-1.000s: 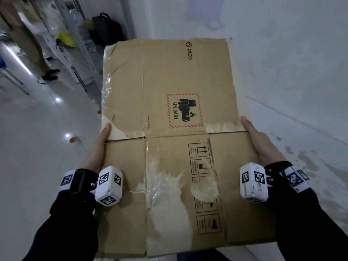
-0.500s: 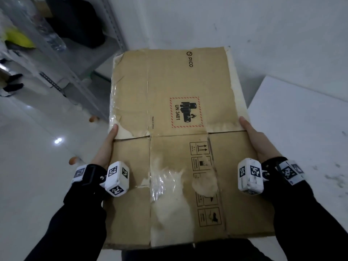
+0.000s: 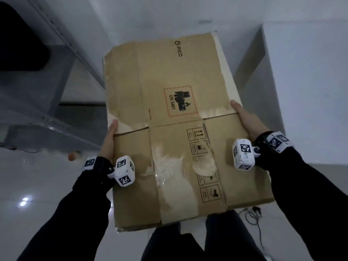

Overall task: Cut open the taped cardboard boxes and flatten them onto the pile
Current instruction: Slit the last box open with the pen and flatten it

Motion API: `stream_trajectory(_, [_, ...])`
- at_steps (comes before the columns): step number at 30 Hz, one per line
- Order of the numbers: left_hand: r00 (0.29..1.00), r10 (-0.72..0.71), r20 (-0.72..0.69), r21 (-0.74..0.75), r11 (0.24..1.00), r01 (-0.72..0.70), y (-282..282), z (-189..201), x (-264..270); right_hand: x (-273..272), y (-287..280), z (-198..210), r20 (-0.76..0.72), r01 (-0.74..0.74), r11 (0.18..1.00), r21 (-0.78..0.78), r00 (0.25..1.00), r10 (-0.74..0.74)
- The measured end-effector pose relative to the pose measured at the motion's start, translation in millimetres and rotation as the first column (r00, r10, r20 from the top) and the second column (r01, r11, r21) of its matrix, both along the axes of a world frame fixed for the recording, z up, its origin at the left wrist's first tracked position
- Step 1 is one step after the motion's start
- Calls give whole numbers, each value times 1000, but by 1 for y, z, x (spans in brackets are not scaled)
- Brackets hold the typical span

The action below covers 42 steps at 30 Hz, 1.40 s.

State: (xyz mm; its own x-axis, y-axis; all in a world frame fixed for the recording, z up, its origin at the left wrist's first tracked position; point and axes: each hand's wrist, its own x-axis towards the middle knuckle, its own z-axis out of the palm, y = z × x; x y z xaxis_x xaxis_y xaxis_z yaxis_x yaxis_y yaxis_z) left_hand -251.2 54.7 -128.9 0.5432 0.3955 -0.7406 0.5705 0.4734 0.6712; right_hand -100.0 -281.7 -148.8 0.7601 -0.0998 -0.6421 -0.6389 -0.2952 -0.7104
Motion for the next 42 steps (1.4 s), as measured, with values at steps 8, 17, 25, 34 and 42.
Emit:
stream_trajectory(8, [988, -134, -81, -57, 990, 130, 60, -91, -22, -65, 38, -91, -145, -15, 998, -68, 989, 5])
stream_trajectory(17, [911, -329, -249, -43, 943, 329, 101, -377, -8, -103, 33, -341, -257, 31, 982, -189, 963, -80])
stream_trajectory(25, [898, -422, -123, 2, 905, 425, 107, -562, 59, -44, 43, -518, -124, -34, 987, -158, 992, 14])
stream_trajectory(34, [918, -384, -95, 149, 907, 395, 125, -709, 94, -1, 71, -680, -92, -136, 966, -220, 989, 118])
stream_trajectory(42, [916, -385, -117, 261, 878, 402, 147, -732, 138, 47, 77, -701, 49, -69, 953, -297, 995, 87])
